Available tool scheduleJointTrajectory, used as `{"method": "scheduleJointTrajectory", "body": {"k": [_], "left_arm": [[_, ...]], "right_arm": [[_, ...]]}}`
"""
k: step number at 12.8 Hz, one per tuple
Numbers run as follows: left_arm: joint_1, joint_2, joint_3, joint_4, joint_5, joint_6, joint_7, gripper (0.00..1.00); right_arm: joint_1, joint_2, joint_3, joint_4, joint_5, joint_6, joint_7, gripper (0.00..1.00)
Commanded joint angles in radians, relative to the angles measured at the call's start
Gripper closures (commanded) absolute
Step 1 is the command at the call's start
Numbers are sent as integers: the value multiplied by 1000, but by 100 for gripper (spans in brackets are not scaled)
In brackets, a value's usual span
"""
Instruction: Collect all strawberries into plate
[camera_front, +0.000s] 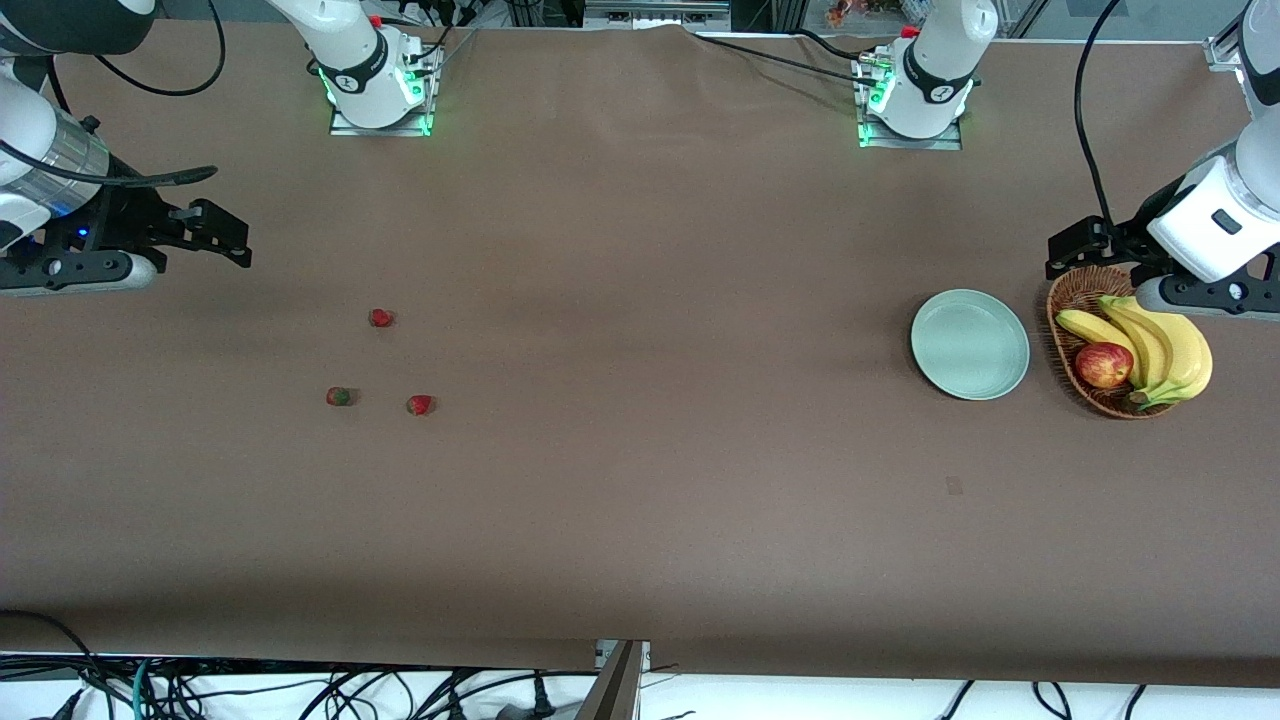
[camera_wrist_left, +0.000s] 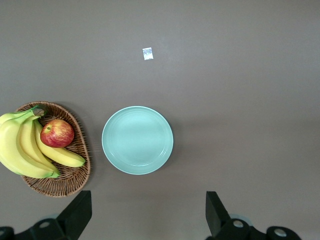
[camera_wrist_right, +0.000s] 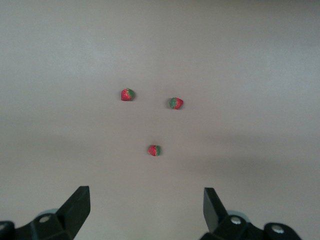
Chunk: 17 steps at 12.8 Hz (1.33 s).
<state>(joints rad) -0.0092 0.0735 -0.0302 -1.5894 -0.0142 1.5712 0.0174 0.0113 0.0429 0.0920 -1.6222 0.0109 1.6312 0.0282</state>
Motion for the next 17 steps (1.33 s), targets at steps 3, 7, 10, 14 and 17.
{"method": "scheduleJointTrajectory", "body": {"k": [3, 7, 10, 14, 17], "left_arm": [[5, 0, -5, 12, -3, -7, -5, 0], [5, -1, -5, 14, -3, -7, -5, 0], [5, -4, -5, 14, -7, -5, -5, 0], [6, -11, -2, 11, -9, -10, -5, 0], [8, -18, 3, 5, -7, -11, -5, 0]], "right_arm": [[-2, -1, 2, 4, -3, 1, -2, 0], [4, 2, 2, 7, 0, 4, -2, 0], [1, 18, 2, 8, 14, 32, -16, 0], [1, 80, 0, 10, 0, 32, -17, 0], [3, 151, 0, 10, -17, 33, -16, 0]]}}
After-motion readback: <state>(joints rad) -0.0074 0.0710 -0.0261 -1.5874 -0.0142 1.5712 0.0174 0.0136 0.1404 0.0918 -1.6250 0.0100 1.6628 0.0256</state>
